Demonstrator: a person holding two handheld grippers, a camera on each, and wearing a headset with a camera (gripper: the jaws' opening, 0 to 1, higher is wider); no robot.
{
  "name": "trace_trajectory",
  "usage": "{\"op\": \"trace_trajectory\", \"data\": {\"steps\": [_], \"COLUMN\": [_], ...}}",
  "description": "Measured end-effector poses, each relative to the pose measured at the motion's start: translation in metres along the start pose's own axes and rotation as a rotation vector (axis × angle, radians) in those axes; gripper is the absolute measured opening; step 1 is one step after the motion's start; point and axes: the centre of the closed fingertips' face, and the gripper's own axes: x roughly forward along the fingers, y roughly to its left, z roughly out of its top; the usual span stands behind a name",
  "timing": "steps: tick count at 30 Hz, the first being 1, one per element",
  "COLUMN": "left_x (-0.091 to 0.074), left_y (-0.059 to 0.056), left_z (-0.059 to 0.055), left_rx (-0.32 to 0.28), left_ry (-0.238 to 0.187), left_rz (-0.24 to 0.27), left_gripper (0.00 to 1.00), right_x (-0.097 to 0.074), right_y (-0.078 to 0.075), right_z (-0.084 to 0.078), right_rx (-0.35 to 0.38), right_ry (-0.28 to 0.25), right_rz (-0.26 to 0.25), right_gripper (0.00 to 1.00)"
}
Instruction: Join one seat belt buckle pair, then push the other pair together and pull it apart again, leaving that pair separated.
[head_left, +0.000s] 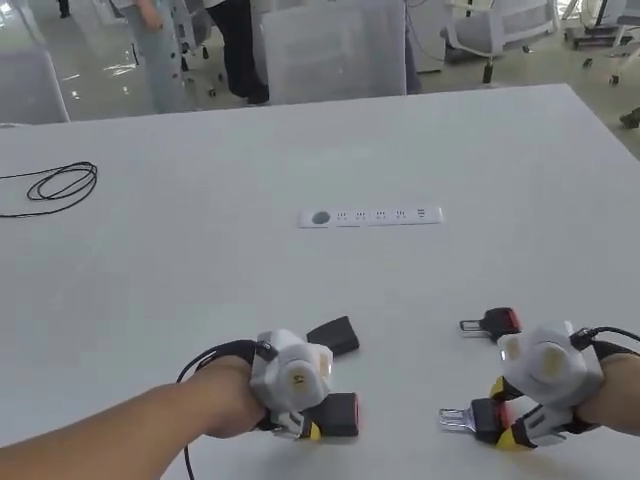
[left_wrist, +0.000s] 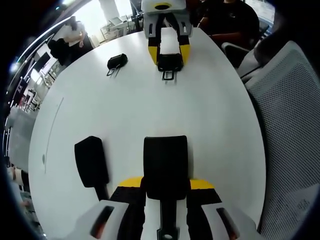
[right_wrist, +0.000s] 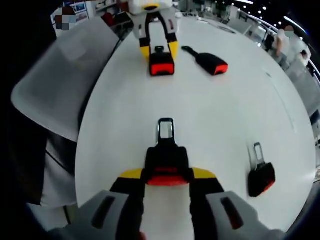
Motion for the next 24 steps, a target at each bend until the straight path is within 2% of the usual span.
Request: {"op": "trace_trajectory", "data": {"steps": [11,18,24], "left_x": [0.0,0.001,0.001], "left_y": [0.0,-0.001,-0.002], "left_z": [-0.001,0.0,0.001], "left_rx": [-0.003,-0.003,-0.002], "left_ry": [0.006,0.01,0.017], "left_rz": [-0.004,-0.007,-0.009], "left_gripper": [0.32,0.32,0.32], "right_x": [0.021,0.031,0.037], "right_y": [0.007,0.008,0.005], "right_z": [0.045,0.066,0.078], "right_rx": [-0.01,-0.025,-0.02], "right_ry": [-0.06,-0.071,-0.075], "right_rz": [0.002,-0.005,-0.012], "right_gripper": [0.34,0.34,0.34]}}
